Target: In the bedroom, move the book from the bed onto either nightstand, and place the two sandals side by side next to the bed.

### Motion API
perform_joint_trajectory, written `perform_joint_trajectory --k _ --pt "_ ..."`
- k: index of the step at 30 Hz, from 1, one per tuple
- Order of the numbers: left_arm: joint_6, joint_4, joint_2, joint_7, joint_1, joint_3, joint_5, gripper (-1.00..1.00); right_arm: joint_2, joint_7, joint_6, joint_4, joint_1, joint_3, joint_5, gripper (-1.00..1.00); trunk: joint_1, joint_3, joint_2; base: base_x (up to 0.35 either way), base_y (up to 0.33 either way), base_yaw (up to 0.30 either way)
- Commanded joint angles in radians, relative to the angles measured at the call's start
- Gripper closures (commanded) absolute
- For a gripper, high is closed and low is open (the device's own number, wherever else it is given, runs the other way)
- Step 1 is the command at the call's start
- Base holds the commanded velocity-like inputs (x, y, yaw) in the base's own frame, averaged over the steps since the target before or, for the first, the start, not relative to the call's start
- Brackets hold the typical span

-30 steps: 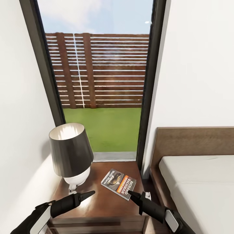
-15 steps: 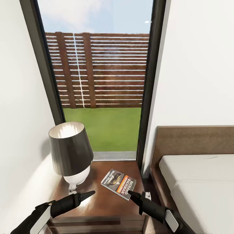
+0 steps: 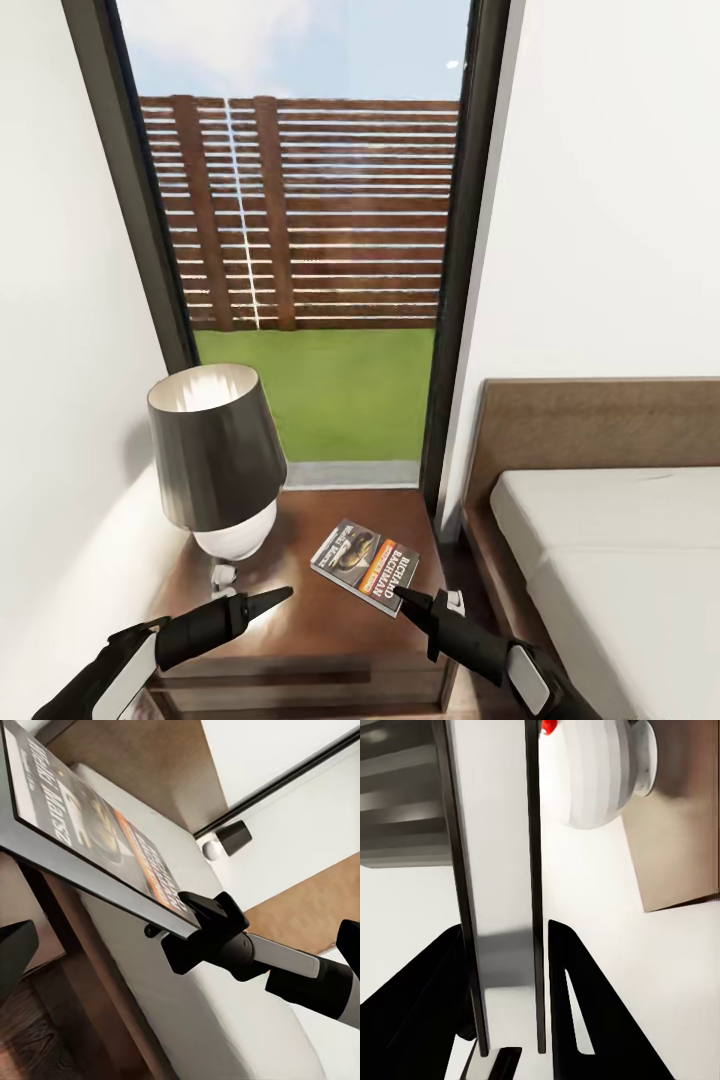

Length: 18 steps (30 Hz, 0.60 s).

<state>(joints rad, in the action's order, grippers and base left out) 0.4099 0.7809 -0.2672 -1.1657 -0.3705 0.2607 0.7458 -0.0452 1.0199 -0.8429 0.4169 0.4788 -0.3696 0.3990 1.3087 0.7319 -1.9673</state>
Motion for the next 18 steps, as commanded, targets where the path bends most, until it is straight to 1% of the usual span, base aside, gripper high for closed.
perform_joint_trajectory --k 1,18 --pt "0.01 0.0 -0.001 0.0 -0.001 0.005 0.01 -1.0 -0.001 0.002 -0.005 0.0 0.0 -0.005 0.0 1.0 0.004 0.004 -0.008 0.0 0.0 0.0" --pt "0.01 0.0 -0.001 0.0 -0.001 0.005 0.01 -1.0 -0.001 0.002 -0.005 0.0 0.001 -0.005 0.0 1.0 0.069 0.057 -0.127 0.0 0.0 0.0"
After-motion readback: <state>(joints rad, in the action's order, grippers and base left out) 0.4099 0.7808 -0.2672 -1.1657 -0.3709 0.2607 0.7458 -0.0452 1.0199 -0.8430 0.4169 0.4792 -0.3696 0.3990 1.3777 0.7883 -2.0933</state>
